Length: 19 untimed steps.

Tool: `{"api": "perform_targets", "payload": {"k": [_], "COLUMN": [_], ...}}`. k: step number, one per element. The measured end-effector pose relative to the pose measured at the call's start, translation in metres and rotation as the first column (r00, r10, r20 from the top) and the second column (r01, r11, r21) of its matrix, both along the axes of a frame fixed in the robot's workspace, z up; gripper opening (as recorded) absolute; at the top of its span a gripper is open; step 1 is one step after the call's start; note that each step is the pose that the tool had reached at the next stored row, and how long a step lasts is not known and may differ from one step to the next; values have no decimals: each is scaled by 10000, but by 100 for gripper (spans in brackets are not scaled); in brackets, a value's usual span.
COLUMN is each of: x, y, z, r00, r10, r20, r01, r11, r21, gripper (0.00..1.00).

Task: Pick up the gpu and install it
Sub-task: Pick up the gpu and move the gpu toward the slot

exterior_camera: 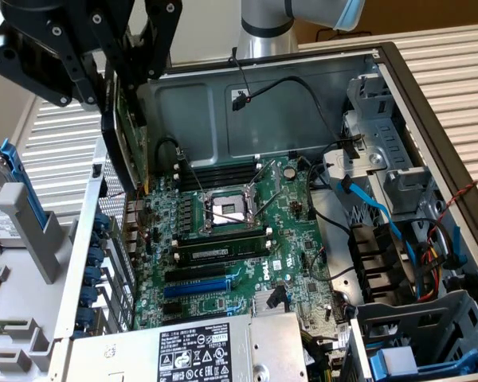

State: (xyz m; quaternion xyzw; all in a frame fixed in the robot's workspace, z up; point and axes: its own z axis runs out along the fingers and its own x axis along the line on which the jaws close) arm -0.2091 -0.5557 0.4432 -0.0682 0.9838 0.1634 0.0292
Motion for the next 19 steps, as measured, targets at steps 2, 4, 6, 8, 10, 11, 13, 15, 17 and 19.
{"api": "perform_targets", "payload": {"k": [2,4,6,8,10,11,13,15,17,19], "x": [0,0,-1,0,12,21,47,107,111,111], "y": [1,0,0,0,0,0,0,0,0,0], "z": [0,-2,-5,-8,-10,-11,-12,-11,-12,-12], "r00": [9994,9974,9940,9894,9851,9832,9795,9773,9769,9769], "r10": [359,718,1092,1455,1721,1827,2016,2121,2138,2139], "r20": [-1,-1,-1,-1,0,-1,0,-1,-1,-1], "r01": [-359,-718,-1092,-1455,-1721,-1827,-2016,-2121,-2138,-2139], "r11": [9994,9974,9940,9894,9851,9832,9795,9773,9769,9769], "r21": [-2,-2,-2,-1,-1,-2,-1,-2,-1,-1], "gripper": [29,29,29,29,29,29,29,29,29,29]}}
